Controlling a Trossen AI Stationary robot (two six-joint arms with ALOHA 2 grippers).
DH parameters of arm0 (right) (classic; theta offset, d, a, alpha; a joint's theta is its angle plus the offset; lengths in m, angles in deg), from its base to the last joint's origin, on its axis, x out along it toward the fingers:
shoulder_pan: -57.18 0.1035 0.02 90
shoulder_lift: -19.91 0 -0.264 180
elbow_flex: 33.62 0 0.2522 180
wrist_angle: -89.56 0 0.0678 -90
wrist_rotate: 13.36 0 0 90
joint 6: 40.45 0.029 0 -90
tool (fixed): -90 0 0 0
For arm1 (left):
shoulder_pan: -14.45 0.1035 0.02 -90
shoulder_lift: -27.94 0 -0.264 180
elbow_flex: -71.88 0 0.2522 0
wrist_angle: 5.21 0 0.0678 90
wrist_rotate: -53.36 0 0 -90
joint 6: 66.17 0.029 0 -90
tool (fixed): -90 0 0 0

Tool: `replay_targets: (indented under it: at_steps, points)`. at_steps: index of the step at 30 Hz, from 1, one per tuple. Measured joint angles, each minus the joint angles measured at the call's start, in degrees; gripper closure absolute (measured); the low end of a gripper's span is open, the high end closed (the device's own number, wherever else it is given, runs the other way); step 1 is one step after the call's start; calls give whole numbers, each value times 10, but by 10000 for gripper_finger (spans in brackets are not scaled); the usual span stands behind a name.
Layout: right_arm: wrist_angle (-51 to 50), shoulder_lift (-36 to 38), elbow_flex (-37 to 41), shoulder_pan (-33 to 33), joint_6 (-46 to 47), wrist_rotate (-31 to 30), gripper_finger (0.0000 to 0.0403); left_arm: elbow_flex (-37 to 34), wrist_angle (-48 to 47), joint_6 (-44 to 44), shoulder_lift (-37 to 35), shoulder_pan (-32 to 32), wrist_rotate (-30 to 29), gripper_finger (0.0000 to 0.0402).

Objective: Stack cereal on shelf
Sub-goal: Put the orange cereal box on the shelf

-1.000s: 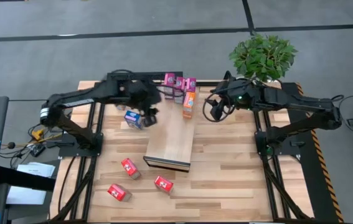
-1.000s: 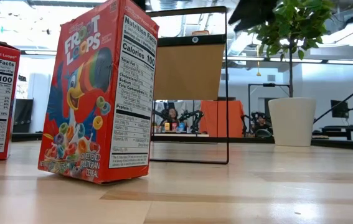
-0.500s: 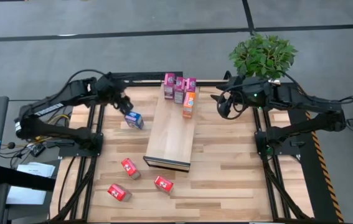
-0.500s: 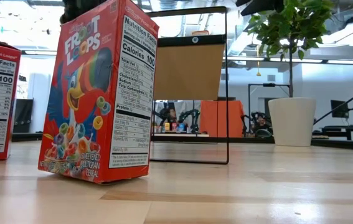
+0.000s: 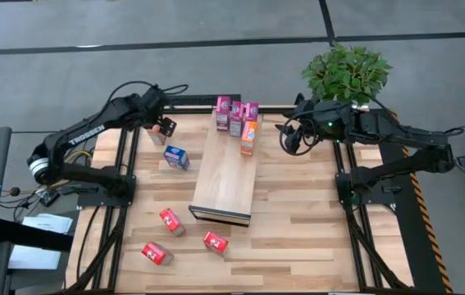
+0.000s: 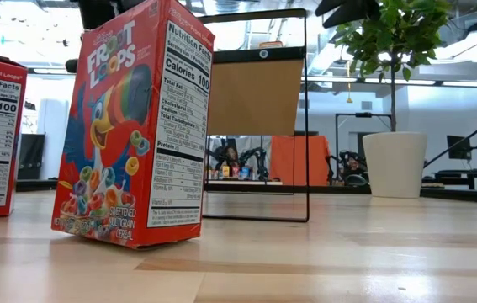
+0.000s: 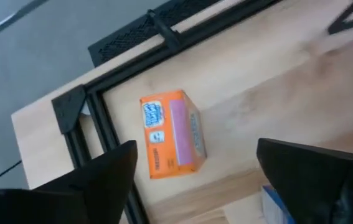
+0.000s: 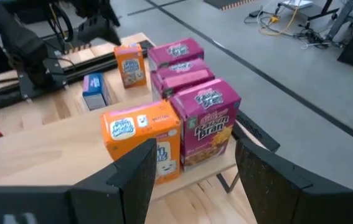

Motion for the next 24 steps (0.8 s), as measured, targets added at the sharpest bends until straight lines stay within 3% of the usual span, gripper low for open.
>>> replay_targets:
  at_steps: [8,16,24]
  points:
    - [0,0,0,0,1,0,158,0,-10,21,54,41,48,65]
    - [0,0,0,0,1,0,158,0,-16,47,65,67,30,77]
    - [0,0,0,0,2,0,158,0,-12,83,73,115,86,78]
